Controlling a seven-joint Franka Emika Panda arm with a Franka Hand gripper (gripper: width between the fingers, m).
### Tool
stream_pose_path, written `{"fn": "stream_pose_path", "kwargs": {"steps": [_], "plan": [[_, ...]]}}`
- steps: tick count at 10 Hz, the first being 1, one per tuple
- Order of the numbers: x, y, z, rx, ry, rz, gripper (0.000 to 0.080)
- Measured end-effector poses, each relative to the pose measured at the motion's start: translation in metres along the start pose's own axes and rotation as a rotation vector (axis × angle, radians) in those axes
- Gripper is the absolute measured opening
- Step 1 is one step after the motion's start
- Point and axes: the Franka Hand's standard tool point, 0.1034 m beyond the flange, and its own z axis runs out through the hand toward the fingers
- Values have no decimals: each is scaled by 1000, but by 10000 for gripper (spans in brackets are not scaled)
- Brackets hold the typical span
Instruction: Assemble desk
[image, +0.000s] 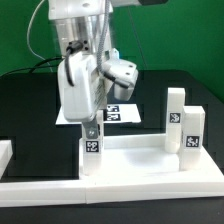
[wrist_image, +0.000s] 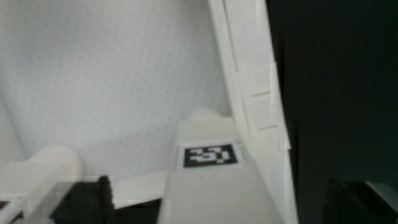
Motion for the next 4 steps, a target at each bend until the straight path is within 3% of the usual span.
{"fn": "stream_pose_path", "kwargs": {"steps": [2,3,4], "plan": [[-17,-9,-44,44,-43,-10,641],[-20,-13,-52,49,-51,-16,641],[-19,-12,-47,47,-46,-16,648]]}}
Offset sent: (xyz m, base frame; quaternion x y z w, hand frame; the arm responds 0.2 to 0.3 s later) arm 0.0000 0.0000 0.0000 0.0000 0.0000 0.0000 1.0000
